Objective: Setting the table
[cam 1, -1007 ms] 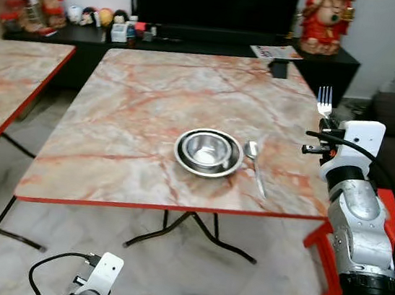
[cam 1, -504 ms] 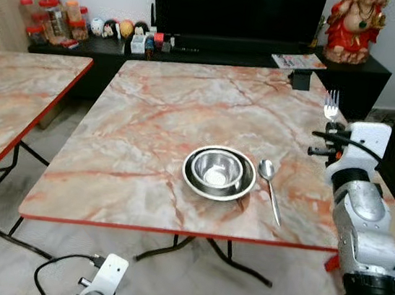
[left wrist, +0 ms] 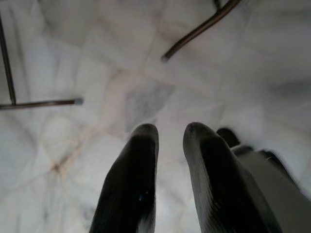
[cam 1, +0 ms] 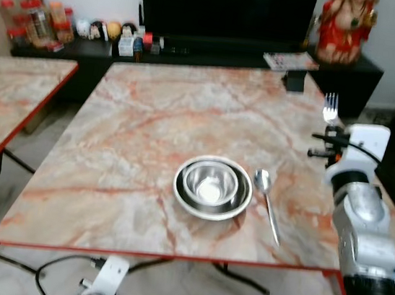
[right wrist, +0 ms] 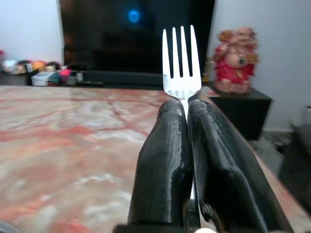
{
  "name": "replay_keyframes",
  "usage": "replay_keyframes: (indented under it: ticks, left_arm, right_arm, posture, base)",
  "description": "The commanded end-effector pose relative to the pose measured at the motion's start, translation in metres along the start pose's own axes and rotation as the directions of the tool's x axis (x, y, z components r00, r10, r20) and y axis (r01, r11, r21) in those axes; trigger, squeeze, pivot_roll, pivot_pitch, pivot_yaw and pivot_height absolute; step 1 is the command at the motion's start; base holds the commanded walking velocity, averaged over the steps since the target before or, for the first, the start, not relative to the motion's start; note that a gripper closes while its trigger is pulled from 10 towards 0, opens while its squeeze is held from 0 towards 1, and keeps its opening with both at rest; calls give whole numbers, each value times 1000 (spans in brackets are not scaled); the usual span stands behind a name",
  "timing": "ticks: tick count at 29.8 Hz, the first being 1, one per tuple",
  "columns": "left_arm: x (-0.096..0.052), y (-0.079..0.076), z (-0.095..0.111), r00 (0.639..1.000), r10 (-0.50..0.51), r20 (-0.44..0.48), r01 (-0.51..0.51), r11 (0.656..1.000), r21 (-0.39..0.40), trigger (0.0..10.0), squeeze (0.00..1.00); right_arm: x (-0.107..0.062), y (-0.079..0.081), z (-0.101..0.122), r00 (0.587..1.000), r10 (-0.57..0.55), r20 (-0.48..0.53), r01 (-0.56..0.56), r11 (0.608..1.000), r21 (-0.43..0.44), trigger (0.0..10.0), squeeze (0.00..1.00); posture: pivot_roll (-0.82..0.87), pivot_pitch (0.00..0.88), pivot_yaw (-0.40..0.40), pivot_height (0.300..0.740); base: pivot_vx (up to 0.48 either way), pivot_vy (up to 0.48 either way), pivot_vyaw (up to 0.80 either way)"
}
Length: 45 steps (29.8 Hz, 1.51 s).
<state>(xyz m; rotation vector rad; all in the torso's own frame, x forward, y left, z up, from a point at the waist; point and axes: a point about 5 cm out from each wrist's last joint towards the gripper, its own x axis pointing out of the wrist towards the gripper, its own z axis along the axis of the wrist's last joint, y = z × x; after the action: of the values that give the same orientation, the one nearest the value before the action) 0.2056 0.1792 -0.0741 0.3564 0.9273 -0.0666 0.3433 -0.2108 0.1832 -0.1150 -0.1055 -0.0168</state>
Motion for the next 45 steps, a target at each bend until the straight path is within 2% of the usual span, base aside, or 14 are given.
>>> replay_keyframes:
  ticks: [1, 8, 14, 17, 27, 30, 33, 35, 45]
  left_arm:
    - [0, 0, 2, 1000, -1, 0, 1, 1000, 4, 10000, 0]
    - [1, 1, 3, 1000, 1, 2, -1, 1000, 5, 10000, 0]
    - [0, 0, 3, 1000, -1, 5, 1, 1000, -3, 10000, 0]
    - [0, 1, 2, 1000, -1, 6, 1, 1000, -5, 10000, 0]
    - [0, 2, -1, 1000, -4, 0, 4, 1000, 5, 10000, 0]
    - [0, 3, -1, 1000, -4, 0, 4, 1000, 7, 10000, 0]
    - [0, 6, -2, 1000, -2, -1, 2, 1000, 23, 10000, 0]
    - [0, 7, -3, 1000, -2, -3, 2, 1000, 28, 10000, 0]
    - [-1, 13, -8, 1000, 6, -12, -6, 999, 40, 10000, 0]
  right_arm:
    - [1, -2, 6, 1000, 0, 18, 1, 1000, -7, 10000, 0]
    - [0, -2, 5, 1000, 2, 14, -1, 1000, -5, 10000, 0]
    - [-6, 1, -3, 1000, 9, -15, -9, 1000, -2, 10000, 0]
    - [-15, 4, -11, 999, 21, -47, -21, 1000, 2, 10000, 0]
    - [-56, 28, -54, 971, 28, -239, -13, 998, 65, 10000, 0]
    - [-60, 31, -57, 966, 28, -258, -10, 997, 73, 10000, 0]
    - [-66, 52, -71, 942, 16, -336, 19, 995, 100, 10000, 0]
    - [-68, 57, -76, 935, 17, -355, 24, 993, 112, 10000, 0]
    - [-69, 78, -94, 915, 57, -400, 0, 990, 139, 10000, 0]
  posture:
    - [-98, 0, 39, 728]
    - [-98, 0, 39, 728]
    - [-94, 0, 36, 728]
    - [-93, 0, 34, 728]
    - [-102, 0, 48, 728]
    - [-102, 0, 48, 728]
    - [-103, 0, 69, 728]
    - [-100, 0, 76, 728]
    - [-88, 0, 83, 728]
  base:
    - [281, -386, 0]
    - [185, -404, 0]
    - [0, -53, 0]
    - [0, 0, 0]
    - [0, 0, 0]
    - [0, 0, 0]
    - [0, 0, 0]
    - [0, 0, 0]
    - [0, 0, 0]
